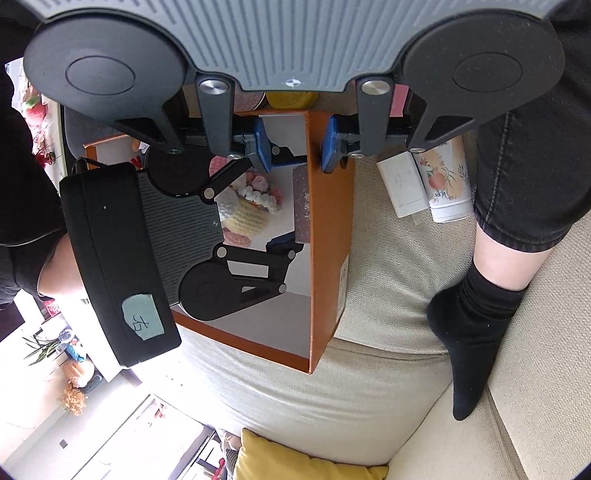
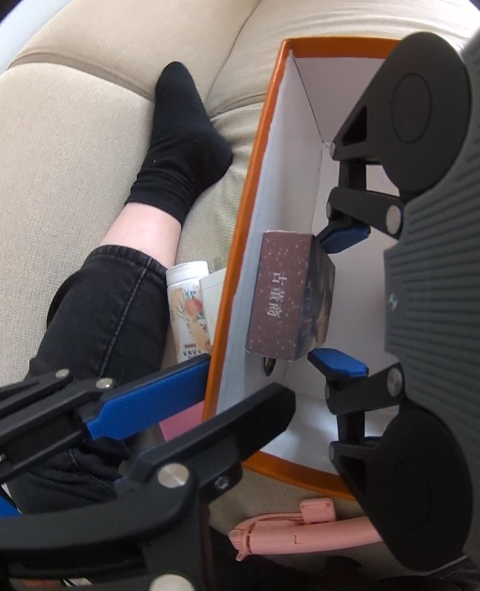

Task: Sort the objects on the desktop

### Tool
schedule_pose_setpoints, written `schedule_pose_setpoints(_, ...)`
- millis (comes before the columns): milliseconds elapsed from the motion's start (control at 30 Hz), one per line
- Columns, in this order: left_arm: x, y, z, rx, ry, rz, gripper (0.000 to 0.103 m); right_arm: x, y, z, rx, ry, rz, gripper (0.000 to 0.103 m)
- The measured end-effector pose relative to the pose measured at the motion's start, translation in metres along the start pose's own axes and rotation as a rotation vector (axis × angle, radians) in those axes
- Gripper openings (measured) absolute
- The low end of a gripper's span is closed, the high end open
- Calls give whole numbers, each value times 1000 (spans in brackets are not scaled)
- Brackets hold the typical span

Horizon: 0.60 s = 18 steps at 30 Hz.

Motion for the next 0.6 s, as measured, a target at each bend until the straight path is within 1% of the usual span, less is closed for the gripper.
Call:
schedule_pose_setpoints(133, -1, 4, 2, -4, 9, -7, 32, -3, -2, -12, 78, -61, -14, 59)
schedule_pose_setpoints(233, -4, 7, 3, -15, -13, -8, 28, -8, -6, -22, 123, -69, -33, 58)
schedule_pose_setpoints(300, -4, 7, 2, -22, -19, -2, 22, -9, -7, -21, 111, -66, -36, 58)
schedule_pose_setpoints(400, -3, 5, -1, -16, -2, 3, 19, -8, -6, -19, 84, -61, -31, 59)
schedule_pose_setpoints(467, -3, 4, -3, -11, 7, 4, 18, -7, -6, -19, 72, -60, -40, 59)
schedule_pose_setpoints(600, -2, 4, -3, -2, 14, 3, 18, -3, -4, -20, 86, -52, -57, 59)
Point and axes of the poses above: each gripper's, at about its wrist camera, not at the fingertips, and x roughly against the way its jaws point, z to its right, y to its underside, the point moved 4 cm from there along -x, roughly the way its jaws point, and after that the axes turned 10 degrees about -y, right-handed, at the moved point
